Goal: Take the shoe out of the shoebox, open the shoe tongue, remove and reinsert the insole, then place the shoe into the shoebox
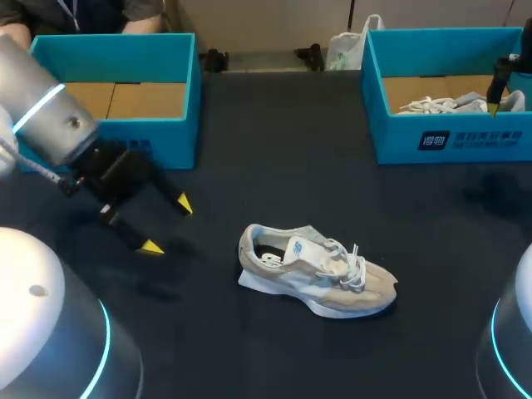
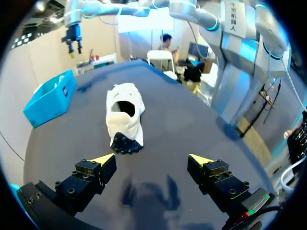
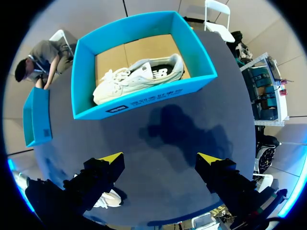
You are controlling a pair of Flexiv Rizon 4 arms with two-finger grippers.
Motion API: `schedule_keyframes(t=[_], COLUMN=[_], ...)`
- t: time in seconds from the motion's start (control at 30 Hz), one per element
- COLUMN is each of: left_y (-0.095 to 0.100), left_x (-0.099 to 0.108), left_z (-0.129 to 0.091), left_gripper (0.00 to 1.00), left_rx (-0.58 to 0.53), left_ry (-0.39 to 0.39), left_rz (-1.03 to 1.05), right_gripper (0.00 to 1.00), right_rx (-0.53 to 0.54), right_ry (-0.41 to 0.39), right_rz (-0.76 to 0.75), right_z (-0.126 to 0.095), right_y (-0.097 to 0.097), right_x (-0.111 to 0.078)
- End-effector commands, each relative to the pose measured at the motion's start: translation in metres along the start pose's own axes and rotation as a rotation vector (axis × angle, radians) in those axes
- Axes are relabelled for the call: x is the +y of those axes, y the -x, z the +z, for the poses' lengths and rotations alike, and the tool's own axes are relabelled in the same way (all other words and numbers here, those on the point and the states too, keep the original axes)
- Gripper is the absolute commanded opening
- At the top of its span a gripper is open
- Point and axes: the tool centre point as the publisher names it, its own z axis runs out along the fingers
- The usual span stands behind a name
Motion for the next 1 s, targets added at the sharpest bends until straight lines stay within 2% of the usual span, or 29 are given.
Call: schedule_keyframes(t=[0.03,0.37,0.5,0.6,0.7,1.0], left_y=[-0.007,-0.007,0.002,0.006,0.01,0.01], left_x=[0.008,0.008,0.021,0.025,0.024,0.021], left_z=[-0.006,-0.006,0.007,0.012,0.016,0.014], left_gripper=[1.0,1.0,1.0,1.0,1.0,1.0], left_rx=[-0.028,-0.028,-0.11,-0.144,-0.227,-0.236], left_ry=[-0.299,-0.299,-0.373,-0.414,-0.486,-0.494], left_rz=[-0.083,-0.083,-0.171,-0.186,-0.24,-0.237], right_gripper=[1.0,1.0,1.0,1.0,1.0,1.0], right_rx=[0.0,0.0,0.0,0.0,0.0,0.0], right_ry=[0.002,0.002,0.002,0.002,0.002,0.002], right_rz=[0.001,0.001,0.001,0.001,0.001,0.001], right_z=[0.0,0.0,0.0,0.0,0.0,0.0], right_y=[0.0,0.0,0.0,0.0,0.0,0.0], right_x=[-0.001,-0.001,-0.001,-0.001,-0.001,-0.001])
